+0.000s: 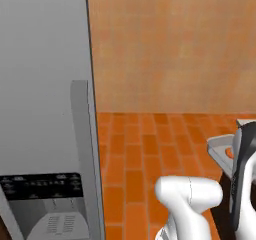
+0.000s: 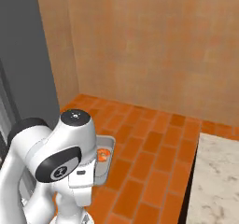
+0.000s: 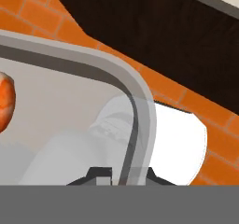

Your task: Take the meat container that has the shrimp and place it on the second highest rack of the freezer. Then take the vegetable container that has the cucumber and tomato and place it on the highest rack of the freezer.

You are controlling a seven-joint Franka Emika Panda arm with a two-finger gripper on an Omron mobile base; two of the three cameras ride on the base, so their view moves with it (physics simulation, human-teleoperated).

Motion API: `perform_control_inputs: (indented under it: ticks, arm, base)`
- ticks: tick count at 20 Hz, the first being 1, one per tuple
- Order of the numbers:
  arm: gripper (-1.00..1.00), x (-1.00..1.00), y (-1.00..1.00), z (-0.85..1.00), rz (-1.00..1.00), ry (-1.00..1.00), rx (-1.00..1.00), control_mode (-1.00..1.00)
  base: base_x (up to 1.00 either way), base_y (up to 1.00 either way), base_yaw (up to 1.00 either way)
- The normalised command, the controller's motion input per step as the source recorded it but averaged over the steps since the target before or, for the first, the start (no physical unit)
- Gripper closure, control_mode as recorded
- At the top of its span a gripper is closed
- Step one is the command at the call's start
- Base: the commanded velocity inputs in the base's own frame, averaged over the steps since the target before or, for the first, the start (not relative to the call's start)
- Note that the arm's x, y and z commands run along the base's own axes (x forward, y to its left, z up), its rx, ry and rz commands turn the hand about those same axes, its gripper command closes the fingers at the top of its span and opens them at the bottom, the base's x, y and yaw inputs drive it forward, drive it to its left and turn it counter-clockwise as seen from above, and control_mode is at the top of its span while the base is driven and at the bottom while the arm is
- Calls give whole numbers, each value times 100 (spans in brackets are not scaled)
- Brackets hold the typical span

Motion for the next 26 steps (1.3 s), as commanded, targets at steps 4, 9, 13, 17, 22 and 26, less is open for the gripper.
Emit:
perform_control_inputs:
  ticks: [4,9,13,17,22,26]
  arm:
    - [100,0,0,0,0,0,0,100]
    - [100,0,0,0,0,0,0,100]
    - [100,0,0,0,0,0,0,100]
    - [100,0,0,0,0,0,0,100]
    - [100,0,0,0,0,0,0,100]
    - [100,0,0,0,0,0,0,100]
  base:
    - [100,0,34]
    - [73,0,65]
    - [6,0,88]
    - [9,-1,90]
    - [50,-4,83]
    - [46,-27,79]
